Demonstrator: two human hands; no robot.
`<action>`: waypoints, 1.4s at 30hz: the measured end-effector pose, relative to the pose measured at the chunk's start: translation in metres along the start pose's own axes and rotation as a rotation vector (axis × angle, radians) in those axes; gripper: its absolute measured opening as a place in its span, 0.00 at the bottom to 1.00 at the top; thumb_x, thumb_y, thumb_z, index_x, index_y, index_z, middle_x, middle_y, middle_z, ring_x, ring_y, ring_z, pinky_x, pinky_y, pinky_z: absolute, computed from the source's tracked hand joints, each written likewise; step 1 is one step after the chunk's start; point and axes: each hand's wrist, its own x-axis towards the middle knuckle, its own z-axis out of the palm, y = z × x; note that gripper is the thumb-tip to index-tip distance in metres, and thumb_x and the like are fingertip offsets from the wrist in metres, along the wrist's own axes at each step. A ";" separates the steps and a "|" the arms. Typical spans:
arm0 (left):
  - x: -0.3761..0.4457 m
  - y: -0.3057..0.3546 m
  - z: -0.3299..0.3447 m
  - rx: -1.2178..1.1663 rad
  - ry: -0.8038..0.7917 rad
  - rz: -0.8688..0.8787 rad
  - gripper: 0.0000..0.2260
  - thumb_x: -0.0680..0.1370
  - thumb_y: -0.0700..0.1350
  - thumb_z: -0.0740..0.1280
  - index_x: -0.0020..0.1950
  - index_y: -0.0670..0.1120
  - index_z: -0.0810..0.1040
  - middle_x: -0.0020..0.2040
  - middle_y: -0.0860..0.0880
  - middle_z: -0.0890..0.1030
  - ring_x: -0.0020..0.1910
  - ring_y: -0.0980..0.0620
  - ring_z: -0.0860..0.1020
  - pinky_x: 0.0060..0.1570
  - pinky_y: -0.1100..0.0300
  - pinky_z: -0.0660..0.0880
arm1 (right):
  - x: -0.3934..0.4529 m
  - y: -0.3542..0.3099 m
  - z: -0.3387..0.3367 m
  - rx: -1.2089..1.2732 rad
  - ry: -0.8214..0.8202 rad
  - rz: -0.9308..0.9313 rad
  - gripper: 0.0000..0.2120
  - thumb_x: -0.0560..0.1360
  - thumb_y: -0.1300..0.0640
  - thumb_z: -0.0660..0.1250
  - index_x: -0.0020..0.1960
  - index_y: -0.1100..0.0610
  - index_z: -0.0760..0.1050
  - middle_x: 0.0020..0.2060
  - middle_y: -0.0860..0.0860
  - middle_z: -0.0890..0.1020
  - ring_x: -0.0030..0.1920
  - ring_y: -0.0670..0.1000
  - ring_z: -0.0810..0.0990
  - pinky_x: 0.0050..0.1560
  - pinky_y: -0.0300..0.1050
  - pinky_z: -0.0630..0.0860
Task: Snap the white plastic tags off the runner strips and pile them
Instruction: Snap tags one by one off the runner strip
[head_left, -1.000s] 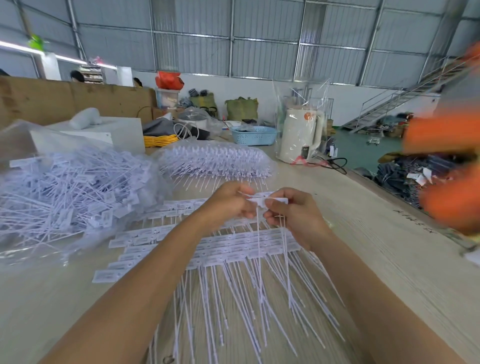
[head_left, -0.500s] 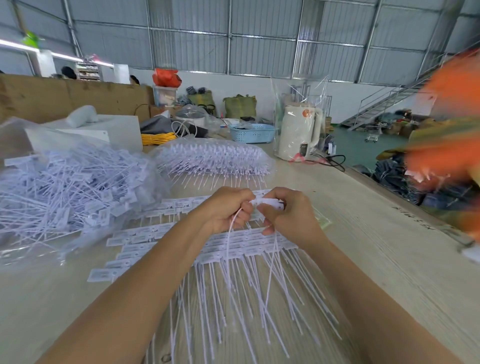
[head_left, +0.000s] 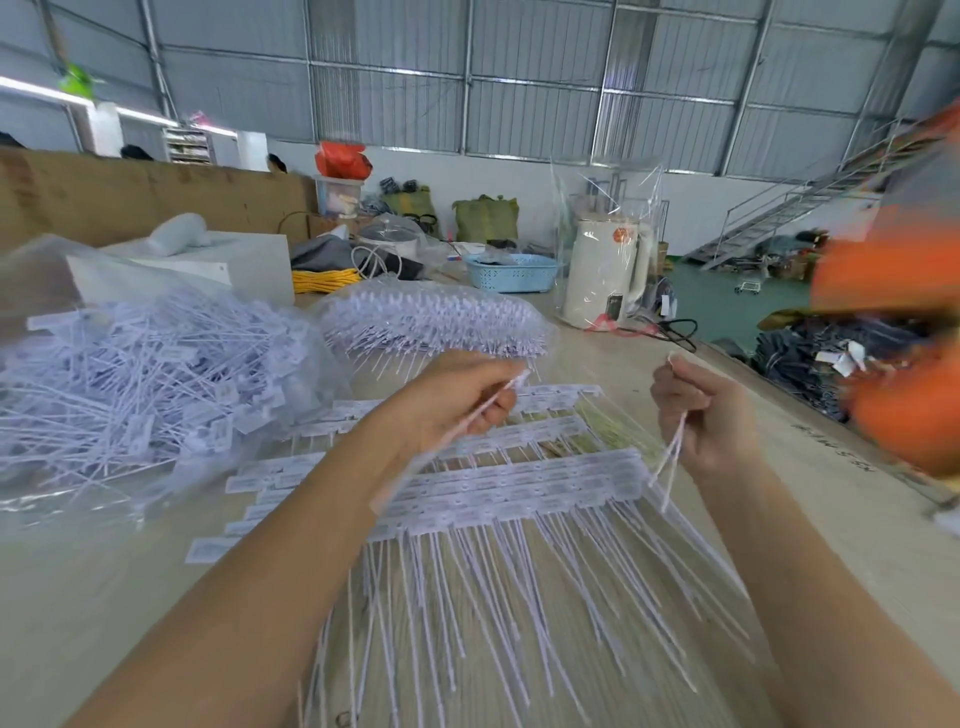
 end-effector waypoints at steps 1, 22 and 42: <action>0.000 -0.001 0.005 0.048 0.025 0.056 0.07 0.77 0.44 0.66 0.40 0.45 0.77 0.25 0.52 0.76 0.24 0.57 0.71 0.26 0.66 0.69 | -0.001 0.004 0.004 0.091 -0.061 0.063 0.06 0.74 0.66 0.57 0.40 0.58 0.65 0.27 0.48 0.67 0.19 0.41 0.66 0.20 0.30 0.69; -0.004 -0.017 0.052 0.122 0.003 0.149 0.10 0.74 0.31 0.67 0.49 0.44 0.75 0.38 0.45 0.80 0.38 0.47 0.79 0.40 0.59 0.76 | -0.017 0.069 0.043 -0.446 0.060 -0.174 0.03 0.78 0.61 0.64 0.46 0.56 0.76 0.36 0.56 0.78 0.30 0.54 0.77 0.31 0.45 0.73; -0.011 -0.011 0.076 0.220 0.133 0.306 0.12 0.81 0.41 0.58 0.41 0.43 0.77 0.27 0.55 0.76 0.26 0.58 0.71 0.34 0.60 0.72 | -0.009 0.047 0.039 -1.110 -0.001 -0.745 0.11 0.81 0.60 0.57 0.57 0.53 0.76 0.41 0.48 0.79 0.36 0.39 0.76 0.38 0.37 0.71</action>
